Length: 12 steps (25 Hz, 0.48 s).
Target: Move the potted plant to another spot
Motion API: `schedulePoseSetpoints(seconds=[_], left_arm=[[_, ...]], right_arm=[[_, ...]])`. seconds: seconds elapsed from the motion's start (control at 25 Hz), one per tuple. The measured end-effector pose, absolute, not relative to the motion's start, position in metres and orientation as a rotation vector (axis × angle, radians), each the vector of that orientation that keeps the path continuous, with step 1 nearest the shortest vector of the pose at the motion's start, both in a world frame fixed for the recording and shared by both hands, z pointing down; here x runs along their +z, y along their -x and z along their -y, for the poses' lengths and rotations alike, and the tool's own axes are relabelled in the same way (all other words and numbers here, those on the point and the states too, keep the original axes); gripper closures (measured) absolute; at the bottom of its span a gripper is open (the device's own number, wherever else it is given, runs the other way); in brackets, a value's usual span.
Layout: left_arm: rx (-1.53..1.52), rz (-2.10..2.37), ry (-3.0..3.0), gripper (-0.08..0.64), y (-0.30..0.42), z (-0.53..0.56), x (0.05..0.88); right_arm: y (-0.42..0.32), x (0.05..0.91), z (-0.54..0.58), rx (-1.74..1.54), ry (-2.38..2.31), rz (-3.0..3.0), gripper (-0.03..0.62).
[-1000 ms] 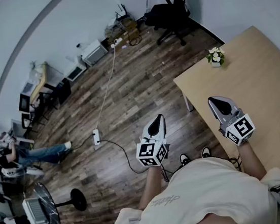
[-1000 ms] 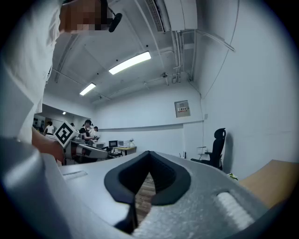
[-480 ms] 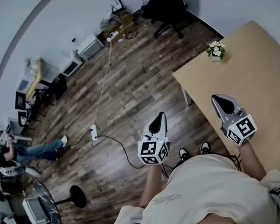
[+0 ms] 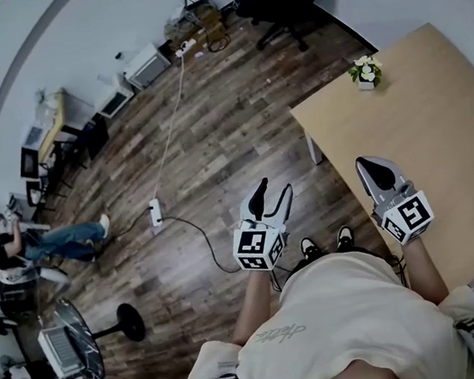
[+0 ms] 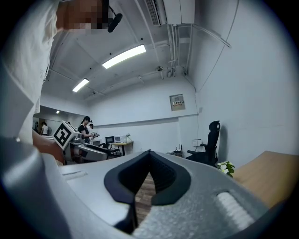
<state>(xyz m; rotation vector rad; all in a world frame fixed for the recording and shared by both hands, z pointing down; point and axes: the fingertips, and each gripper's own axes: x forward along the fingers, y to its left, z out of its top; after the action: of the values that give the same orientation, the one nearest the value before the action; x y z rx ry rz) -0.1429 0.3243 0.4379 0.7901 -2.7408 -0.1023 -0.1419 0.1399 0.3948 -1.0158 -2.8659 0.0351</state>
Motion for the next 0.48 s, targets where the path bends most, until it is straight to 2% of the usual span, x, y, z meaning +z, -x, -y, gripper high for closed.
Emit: schedulePoseSetpoints(seconds=[0.16,0.2,0.36,0.48], left_arm=[[-0.097,2.790,-0.742,0.108,0.145,-0.339,0.437],[-0.090,2.808,-0.746,0.082,0.146,-0.341,0.434],[-0.052,2.813,-0.769,0.075,0.148,-0.345,0.433],[-0.067,2.802,-0.786,0.096,0.148,-0.349,0.435]], right_arm=[[0.133,0.388,-0.146,0.058,1.038,2.879,0.591],[0.134,0.385,-0.147,0.056,1.041,2.883,0.591],[0.137,0.380,-0.149,0.058,1.032,2.893,0.591],[0.137,0.380,-0.156,0.055,1.027,2.882,0.591]])
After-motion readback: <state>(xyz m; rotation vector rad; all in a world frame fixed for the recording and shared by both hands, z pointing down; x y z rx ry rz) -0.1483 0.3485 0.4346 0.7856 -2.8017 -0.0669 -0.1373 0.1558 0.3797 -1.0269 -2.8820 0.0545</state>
